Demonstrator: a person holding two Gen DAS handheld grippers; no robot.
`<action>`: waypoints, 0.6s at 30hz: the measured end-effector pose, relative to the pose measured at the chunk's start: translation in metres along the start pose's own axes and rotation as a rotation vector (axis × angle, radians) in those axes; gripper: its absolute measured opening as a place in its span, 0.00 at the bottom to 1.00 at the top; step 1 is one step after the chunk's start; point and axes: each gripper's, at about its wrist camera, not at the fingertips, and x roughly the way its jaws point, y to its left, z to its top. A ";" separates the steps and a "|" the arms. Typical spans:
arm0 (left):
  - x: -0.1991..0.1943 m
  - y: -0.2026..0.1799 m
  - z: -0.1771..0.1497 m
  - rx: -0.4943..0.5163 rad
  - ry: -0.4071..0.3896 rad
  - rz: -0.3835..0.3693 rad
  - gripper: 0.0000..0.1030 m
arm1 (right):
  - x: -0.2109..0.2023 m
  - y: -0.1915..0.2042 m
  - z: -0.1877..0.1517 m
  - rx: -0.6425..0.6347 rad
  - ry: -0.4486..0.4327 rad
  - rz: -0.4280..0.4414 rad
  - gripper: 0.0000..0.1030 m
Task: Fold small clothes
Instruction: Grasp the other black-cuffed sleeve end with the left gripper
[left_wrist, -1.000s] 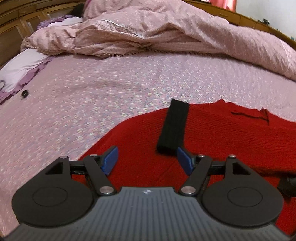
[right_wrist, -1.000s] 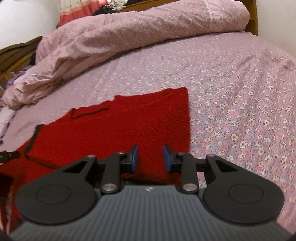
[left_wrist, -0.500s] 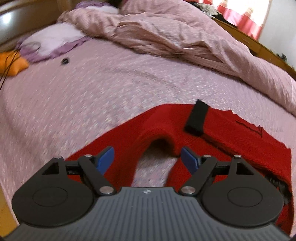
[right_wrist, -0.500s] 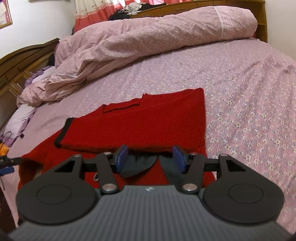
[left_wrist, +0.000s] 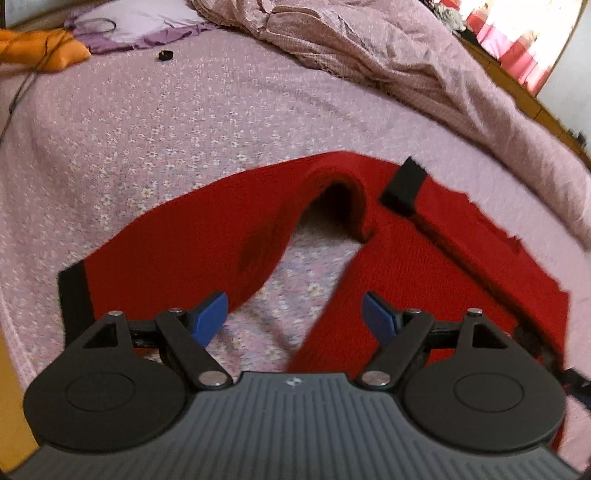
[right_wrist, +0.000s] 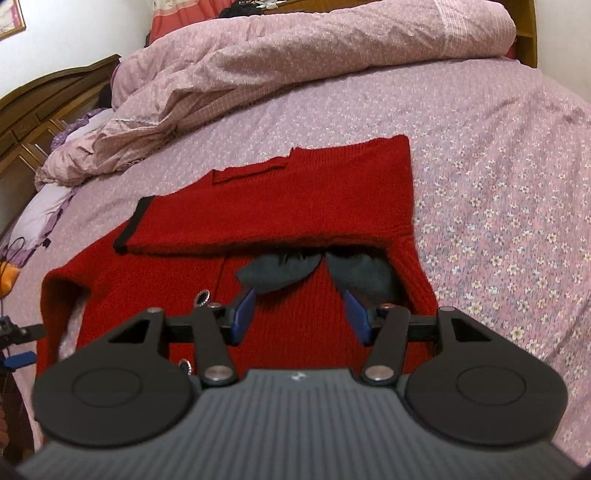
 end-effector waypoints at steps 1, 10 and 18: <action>0.002 -0.001 -0.002 0.011 0.003 0.035 0.81 | 0.000 0.000 -0.001 0.001 0.001 0.000 0.55; 0.005 0.030 -0.009 -0.281 0.011 -0.104 0.81 | 0.001 -0.005 -0.005 0.014 0.012 -0.004 0.55; 0.017 0.057 -0.014 -0.557 -0.010 -0.148 0.81 | 0.002 -0.005 -0.005 0.009 0.015 0.001 0.55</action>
